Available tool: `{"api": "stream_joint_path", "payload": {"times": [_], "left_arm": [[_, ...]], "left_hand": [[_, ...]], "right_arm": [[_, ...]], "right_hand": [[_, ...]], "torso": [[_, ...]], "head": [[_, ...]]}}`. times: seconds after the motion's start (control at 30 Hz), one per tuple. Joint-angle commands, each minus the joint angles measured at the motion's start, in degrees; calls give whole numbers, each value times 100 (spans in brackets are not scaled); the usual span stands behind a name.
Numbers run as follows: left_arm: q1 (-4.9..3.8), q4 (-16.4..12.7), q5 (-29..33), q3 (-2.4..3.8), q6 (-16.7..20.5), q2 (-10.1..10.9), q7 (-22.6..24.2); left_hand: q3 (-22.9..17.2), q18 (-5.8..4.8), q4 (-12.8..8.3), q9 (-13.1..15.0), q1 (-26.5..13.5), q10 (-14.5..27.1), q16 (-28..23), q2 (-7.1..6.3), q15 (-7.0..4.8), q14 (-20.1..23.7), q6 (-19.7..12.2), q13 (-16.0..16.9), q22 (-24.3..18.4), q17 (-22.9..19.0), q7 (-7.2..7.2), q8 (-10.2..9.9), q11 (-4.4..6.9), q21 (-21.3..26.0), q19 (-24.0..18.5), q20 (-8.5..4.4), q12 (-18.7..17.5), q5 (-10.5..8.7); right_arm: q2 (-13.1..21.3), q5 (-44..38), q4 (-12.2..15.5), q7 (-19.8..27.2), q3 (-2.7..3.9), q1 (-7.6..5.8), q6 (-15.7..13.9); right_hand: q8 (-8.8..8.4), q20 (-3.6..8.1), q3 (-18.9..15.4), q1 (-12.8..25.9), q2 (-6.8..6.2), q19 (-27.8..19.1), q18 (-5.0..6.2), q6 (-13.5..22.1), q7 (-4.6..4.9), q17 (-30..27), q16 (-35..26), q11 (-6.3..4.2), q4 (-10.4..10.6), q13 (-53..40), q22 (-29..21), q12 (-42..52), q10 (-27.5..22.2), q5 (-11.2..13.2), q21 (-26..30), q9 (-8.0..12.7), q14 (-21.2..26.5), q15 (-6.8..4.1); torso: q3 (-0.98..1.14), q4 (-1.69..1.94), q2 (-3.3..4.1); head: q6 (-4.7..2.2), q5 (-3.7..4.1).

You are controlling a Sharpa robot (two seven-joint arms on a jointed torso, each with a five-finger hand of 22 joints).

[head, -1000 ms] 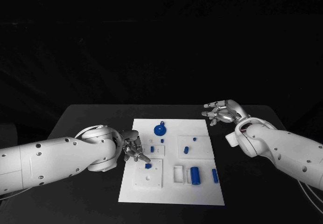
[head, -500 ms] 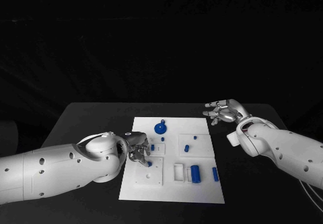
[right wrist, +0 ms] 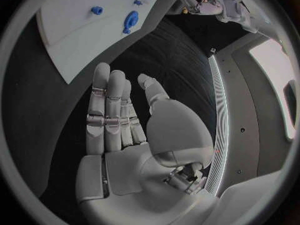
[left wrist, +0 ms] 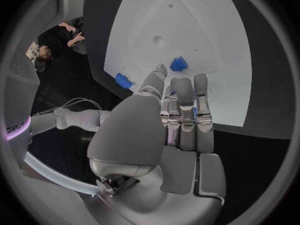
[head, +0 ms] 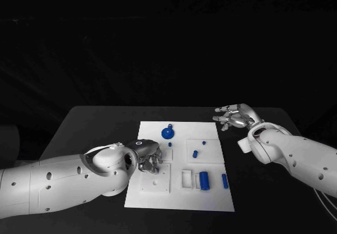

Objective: Assemble the parts on the task board

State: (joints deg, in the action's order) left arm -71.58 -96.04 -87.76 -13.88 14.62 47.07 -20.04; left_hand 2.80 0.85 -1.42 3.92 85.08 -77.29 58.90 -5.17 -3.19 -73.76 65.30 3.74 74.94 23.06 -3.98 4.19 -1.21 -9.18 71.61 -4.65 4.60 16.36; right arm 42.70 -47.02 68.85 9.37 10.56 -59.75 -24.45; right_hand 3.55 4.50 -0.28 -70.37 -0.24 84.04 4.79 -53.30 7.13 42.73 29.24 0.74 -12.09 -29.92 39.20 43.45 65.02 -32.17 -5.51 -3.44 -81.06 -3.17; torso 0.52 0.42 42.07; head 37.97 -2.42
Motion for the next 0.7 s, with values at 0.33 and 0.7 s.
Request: {"api": "stream_joint_path", "payload": {"times": [0.33,0.7], "left_arm": [[134,52,-492,2,-58,-18,248],[222,141,-693,3,-61,0,172]], "left_hand": [[-127,114,-196,-9,-5,408,-27,-132,14,87,-73,-21,122,-28,-4,-14,-95,-94,-116,32,-60,227],[-182,148,-251,-10,-80,867,-46,-228,40,90,-248,-21,111,-80,-12,-3,-180,-106,-126,65,-8,166]], "right_arm": [[18,-25,8,60,3,15,67],[22,-24,2,61,3,21,69]], "right_hand": [[-19,-30,6,59,-2,16,-37,47,5,1,-13,-20,2,2,-2,-4,-27,-18,-21,6,-15,4],[-18,-30,3,66,1,20,-37,38,4,3,-12,-22,8,-1,-4,-1,-26,-25,-23,5,-16,3]], "torso": [[2,0,0],[2,-4,3]], "head": [[36,-5],[43,-14]]}}
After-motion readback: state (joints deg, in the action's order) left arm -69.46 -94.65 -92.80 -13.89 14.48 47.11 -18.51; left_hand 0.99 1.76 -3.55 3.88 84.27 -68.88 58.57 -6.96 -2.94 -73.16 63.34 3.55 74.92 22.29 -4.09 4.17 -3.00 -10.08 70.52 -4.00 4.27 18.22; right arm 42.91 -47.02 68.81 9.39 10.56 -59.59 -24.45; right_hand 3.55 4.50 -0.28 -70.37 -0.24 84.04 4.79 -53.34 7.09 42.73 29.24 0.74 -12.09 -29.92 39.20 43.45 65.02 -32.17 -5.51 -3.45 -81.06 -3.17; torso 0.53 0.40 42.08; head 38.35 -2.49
